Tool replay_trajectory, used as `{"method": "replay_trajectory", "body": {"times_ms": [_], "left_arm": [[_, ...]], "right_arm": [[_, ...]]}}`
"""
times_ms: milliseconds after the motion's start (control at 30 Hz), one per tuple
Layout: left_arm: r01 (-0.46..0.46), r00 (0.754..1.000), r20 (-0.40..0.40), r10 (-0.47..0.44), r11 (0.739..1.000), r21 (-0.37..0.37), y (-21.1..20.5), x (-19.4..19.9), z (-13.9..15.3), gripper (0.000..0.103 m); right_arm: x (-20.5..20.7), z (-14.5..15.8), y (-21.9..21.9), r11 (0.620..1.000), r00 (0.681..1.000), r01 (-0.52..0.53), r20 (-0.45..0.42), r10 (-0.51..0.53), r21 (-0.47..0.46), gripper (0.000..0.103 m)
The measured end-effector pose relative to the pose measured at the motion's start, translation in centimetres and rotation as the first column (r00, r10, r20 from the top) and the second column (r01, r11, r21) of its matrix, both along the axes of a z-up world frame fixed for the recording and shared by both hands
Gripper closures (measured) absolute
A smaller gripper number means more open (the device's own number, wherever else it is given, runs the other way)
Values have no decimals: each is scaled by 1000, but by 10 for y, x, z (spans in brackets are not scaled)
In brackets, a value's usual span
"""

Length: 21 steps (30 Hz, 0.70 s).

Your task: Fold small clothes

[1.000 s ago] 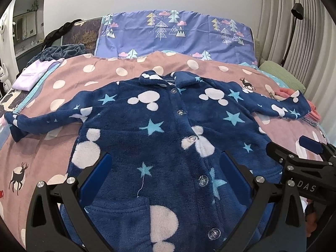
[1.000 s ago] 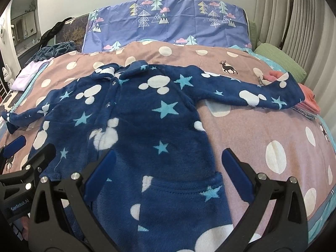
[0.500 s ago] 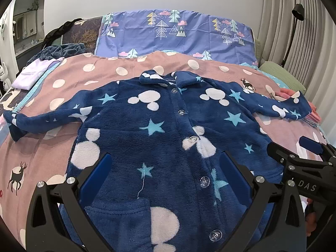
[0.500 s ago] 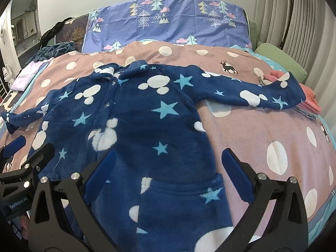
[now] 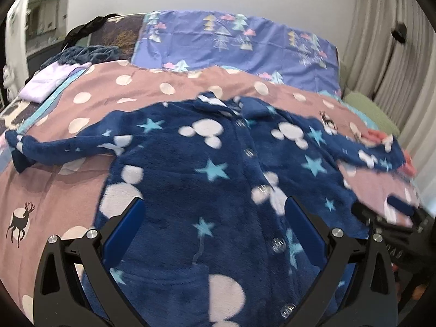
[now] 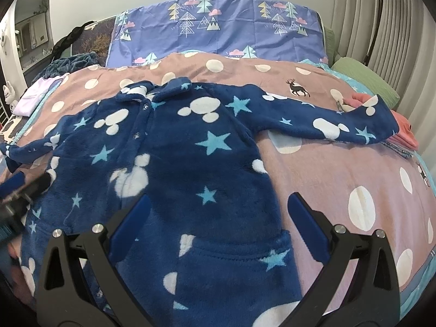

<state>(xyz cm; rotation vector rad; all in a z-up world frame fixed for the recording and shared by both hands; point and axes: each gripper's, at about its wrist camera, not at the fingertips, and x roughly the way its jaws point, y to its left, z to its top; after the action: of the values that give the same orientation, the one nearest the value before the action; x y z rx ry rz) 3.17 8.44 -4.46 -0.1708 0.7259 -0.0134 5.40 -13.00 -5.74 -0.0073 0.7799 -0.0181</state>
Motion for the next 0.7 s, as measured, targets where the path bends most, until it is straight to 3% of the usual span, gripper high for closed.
{"method": "replay_trajectory", "body": {"times_ms": [133, 233, 267, 333, 367, 433, 467, 500, 567, 700], "left_arm": [[-147, 989, -7, 147, 988, -54, 59, 14, 8, 3], [-322, 946, -81, 314, 939, -124, 126, 32, 1, 5], [-397, 917, -121, 381, 904, -157, 153, 38, -4, 6], [-556, 830, -208, 518, 800, -227, 210, 43, -18, 6], [-653, 756, -260, 601, 714, -251, 244, 42, -27, 6], [-770, 637, -307, 707, 567, -292, 290, 35, -39, 6], [-810, 583, -325, 745, 504, -300, 309, 33, -44, 6], [-836, 543, -340, 768, 456, -306, 327, 35, -49, 6], [-856, 507, -356, 785, 410, -315, 355, 41, -56, 5], [-859, 492, -399, 774, 356, -369, 400, 58, -77, 8]], "right_arm": [[4, -4, -5, 1000, 1000, 16, -14, -16, -3, 2], [8, -8, -9, 1000, 999, 28, -21, -28, -6, 2], [8, -9, -11, 1000, 999, 31, -25, -31, -4, 2], [10, -12, -13, 999, 999, 37, -31, -37, -2, 2], [11, -14, -14, 999, 999, 40, -34, -40, -2, 2], [13, -17, -16, 999, 998, 44, -42, -45, -2, 2], [14, -19, -17, 999, 998, 48, -46, -48, -4, 2], [15, -20, -18, 999, 997, 52, -51, -53, -6, 2], [19, -24, -20, 998, 996, 65, -63, -66, -10, 2], [24, -30, -24, 997, 994, 78, -79, -78, 0, 2]]}}
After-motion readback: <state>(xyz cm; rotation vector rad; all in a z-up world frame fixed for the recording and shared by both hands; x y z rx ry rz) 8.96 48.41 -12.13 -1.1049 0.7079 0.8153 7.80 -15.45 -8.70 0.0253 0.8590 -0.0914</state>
